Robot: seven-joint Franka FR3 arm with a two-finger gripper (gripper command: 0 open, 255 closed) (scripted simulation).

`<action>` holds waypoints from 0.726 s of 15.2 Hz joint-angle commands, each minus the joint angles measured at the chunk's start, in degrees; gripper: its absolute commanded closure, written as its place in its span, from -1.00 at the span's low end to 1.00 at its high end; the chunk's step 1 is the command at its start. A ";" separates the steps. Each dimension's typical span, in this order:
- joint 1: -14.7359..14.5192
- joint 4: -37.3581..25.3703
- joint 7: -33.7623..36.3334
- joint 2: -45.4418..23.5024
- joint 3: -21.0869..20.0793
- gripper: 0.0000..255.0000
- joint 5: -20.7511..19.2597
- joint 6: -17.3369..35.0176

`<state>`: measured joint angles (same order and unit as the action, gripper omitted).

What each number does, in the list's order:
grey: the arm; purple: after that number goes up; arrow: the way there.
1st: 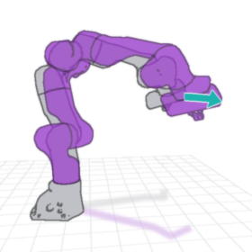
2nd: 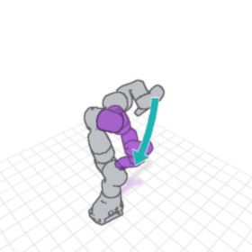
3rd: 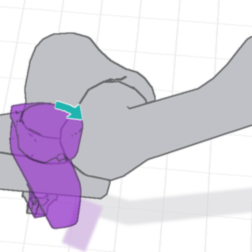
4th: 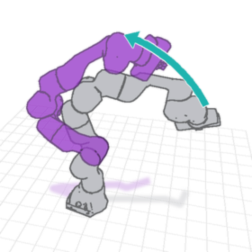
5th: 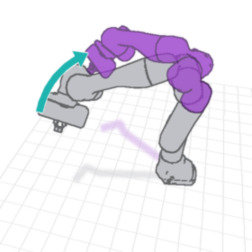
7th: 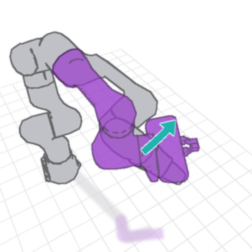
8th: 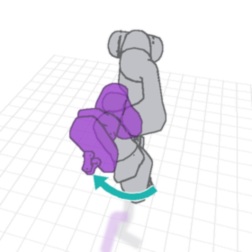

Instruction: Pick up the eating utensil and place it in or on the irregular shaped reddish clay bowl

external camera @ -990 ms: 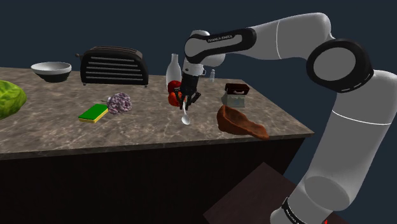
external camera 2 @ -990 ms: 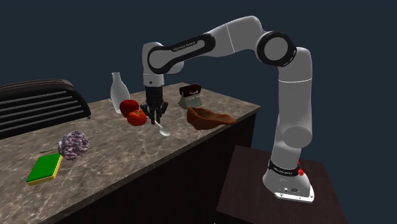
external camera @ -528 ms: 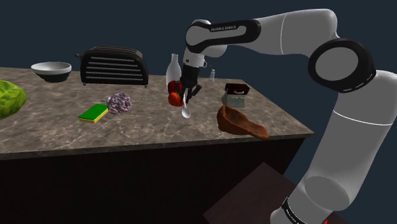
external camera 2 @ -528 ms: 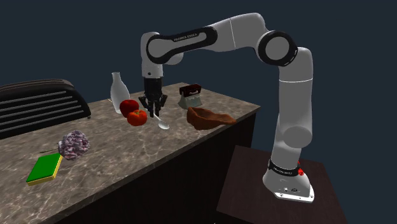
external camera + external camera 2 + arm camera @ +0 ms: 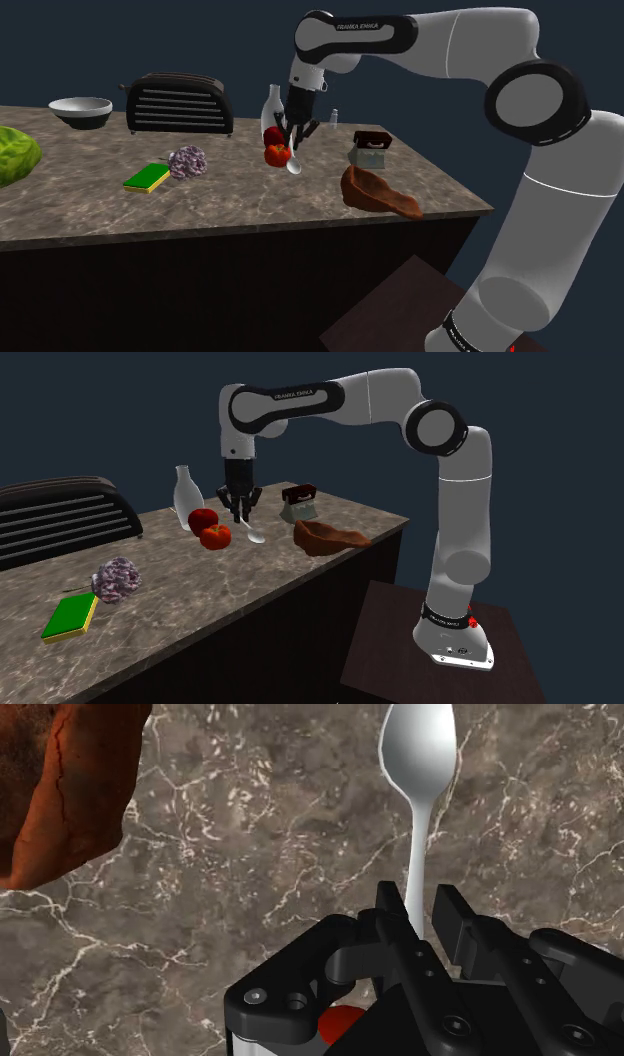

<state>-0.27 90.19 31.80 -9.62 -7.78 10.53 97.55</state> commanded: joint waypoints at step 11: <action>4.93 16.10 -9.32 15.65 4.35 1.00 1.15 -1.37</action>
<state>4.10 104.10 23.81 4.39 -4.07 11.67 95.90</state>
